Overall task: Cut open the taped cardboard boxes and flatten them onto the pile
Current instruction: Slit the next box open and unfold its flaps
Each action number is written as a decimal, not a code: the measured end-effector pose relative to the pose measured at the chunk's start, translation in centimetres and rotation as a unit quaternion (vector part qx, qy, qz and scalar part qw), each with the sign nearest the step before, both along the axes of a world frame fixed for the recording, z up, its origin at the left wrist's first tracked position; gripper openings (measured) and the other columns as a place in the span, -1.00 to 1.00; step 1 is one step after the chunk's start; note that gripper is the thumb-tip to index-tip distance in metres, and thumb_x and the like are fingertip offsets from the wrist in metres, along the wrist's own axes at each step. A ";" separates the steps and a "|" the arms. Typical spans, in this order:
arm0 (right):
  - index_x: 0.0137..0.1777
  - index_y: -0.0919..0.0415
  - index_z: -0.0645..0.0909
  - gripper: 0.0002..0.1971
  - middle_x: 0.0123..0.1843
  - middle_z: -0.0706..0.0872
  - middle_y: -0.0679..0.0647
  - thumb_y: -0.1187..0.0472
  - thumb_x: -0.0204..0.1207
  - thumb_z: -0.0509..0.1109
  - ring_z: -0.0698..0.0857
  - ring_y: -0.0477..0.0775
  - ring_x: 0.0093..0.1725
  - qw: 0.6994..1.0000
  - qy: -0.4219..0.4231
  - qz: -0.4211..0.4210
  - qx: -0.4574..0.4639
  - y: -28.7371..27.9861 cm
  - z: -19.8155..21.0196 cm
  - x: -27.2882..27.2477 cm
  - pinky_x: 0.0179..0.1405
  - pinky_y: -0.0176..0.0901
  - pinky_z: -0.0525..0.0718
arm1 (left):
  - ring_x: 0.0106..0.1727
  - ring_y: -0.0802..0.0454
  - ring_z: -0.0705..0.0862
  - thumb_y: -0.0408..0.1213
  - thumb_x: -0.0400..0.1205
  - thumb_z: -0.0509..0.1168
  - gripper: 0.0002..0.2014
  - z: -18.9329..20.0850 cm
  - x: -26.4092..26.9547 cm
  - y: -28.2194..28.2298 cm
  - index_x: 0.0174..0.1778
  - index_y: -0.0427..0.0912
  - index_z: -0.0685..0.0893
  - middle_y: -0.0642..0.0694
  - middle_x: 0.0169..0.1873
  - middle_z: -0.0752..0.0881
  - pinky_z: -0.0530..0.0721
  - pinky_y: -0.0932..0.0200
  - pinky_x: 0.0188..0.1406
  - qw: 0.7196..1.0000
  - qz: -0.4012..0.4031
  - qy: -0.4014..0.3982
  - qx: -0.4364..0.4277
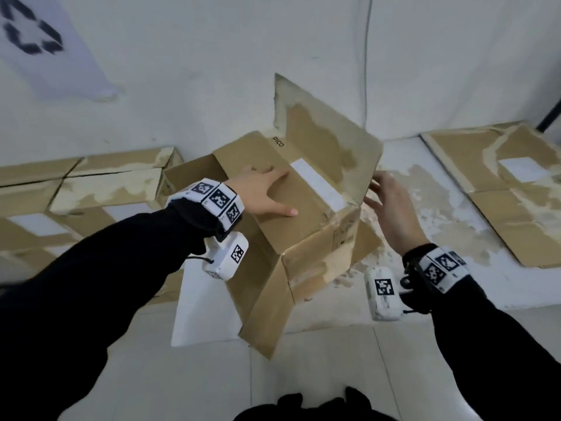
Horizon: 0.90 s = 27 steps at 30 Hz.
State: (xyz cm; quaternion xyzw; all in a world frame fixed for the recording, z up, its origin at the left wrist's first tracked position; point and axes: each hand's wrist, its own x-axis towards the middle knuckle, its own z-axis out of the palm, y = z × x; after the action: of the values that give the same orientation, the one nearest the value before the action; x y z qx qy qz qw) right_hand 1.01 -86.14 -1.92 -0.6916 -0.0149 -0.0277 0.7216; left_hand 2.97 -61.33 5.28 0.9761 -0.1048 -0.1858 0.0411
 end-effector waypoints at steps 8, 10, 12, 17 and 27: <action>0.49 -0.03 0.29 -0.21 0.51 0.39 -0.13 -0.29 0.30 0.42 0.34 -0.14 0.48 0.953 0.026 0.253 -0.164 0.0 0.8 4.1 0.51 0.01 0.34 | 0.42 -0.22 0.48 0.03 0.65 0.23 -0.31 5.4 -3.5 0.1 0.64 -0.14 0.18 -0.28 0.45 0.49 0.49 -0.05 0.35 0.981 0.151 -0.122 -0.016; 0.55 -0.05 0.22 -0.19 0.58 0.31 -0.06 -0.26 0.34 0.42 0.27 -0.19 0.44 0.941 0.020 0.270 -0.205 0.0 1.1 4.9 0.44 -0.10 0.27 | 0.41 -0.24 0.47 -0.02 0.70 0.15 -0.44 6.8 -5.7 -1.7 0.59 -0.16 0.26 -0.28 0.41 0.50 0.48 -0.10 0.34 0.958 0.160 -0.233 -0.041; 0.55 -0.08 0.23 -0.12 0.59 0.30 -0.03 -0.38 0.26 0.40 0.31 -0.09 0.51 0.926 0.017 0.284 -0.249 0.1 1.5 5.6 0.49 0.00 0.30 | 0.43 -0.19 0.45 0.02 0.71 0.11 -0.49 7.0 -7.3 -5.5 0.55 -0.14 0.35 -0.22 0.45 0.46 0.47 -0.13 0.35 0.948 0.111 -0.292 -0.056; 0.52 0.02 0.39 -0.14 0.68 0.15 -0.01 -0.55 0.39 -0.02 -0.09 0.08 0.68 0.825 -0.080 0.299 -0.473 -0.6 1.2 6.6 0.56 0.34 -0.23 | 0.61 -0.13 0.22 0.12 0.71 -0.02 -0.40 2.3 -6.8 -12.6 0.57 -0.19 0.32 -0.20 0.58 0.33 0.08 -0.04 0.60 0.973 0.034 -0.188 0.132; 0.02 0.24 0.53 -0.86 -0.44 0.61 0.11 0.28 0.50 0.23 0.57 0.08 -0.57 0.744 -0.341 0.230 -0.527 -6.6 -1.4 -1.1 -0.56 -0.21 0.43 | 0.60 -0.33 0.20 0.41 0.57 -0.10 -0.12 -1.6 -6.0 -15.6 0.48 -0.34 0.33 -0.40 0.51 0.36 -0.10 -0.47 0.53 0.935 0.167 -0.208 0.235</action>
State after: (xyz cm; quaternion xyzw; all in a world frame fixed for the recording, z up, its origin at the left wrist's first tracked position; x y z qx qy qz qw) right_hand -0.08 -92.76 -3.31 -0.8815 -0.4312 -0.0830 0.1737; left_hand -3.02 -76.95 3.65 0.9783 0.1002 0.0113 -0.1812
